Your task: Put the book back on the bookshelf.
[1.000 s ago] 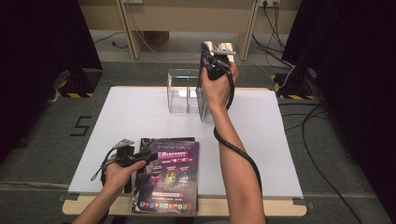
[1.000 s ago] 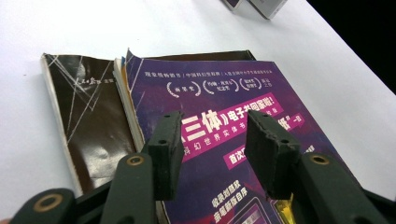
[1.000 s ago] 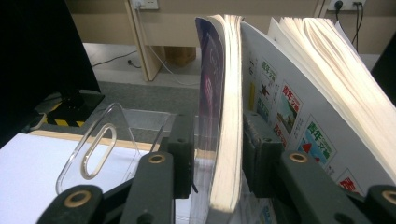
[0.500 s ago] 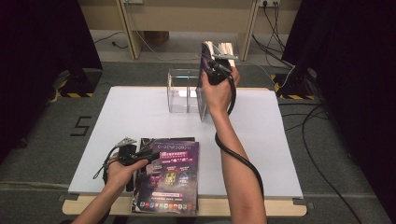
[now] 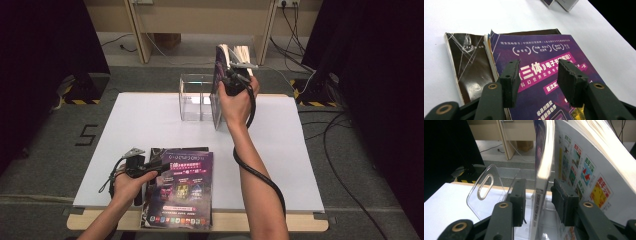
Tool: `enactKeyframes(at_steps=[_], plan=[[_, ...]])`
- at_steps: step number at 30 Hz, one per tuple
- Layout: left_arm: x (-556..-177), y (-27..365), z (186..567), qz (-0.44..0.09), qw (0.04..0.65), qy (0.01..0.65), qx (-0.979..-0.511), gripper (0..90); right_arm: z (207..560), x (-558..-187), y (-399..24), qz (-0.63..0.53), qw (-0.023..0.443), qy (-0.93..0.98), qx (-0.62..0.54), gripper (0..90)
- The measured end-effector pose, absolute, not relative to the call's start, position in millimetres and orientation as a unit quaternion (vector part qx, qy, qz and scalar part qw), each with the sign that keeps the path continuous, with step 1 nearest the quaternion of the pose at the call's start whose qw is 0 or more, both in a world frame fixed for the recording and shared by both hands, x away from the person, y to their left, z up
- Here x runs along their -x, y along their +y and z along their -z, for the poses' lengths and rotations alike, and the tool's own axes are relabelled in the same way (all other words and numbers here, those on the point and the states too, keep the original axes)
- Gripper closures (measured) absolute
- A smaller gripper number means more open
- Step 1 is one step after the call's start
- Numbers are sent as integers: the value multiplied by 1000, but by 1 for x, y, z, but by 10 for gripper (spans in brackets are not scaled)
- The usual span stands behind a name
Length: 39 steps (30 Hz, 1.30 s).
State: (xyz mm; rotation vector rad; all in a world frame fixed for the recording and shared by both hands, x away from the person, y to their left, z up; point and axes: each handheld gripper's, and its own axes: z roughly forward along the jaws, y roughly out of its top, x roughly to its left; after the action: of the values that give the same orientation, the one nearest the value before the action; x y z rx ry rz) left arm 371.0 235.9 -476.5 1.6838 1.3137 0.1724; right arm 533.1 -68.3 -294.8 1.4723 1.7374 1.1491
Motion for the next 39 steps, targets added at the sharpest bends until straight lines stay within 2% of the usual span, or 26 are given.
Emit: enactKeyframes(at_steps=[39], plan=[[-365,255,480,-88,468,568,-672,497,299,-504,-84,-437,287,659,-541,637]])
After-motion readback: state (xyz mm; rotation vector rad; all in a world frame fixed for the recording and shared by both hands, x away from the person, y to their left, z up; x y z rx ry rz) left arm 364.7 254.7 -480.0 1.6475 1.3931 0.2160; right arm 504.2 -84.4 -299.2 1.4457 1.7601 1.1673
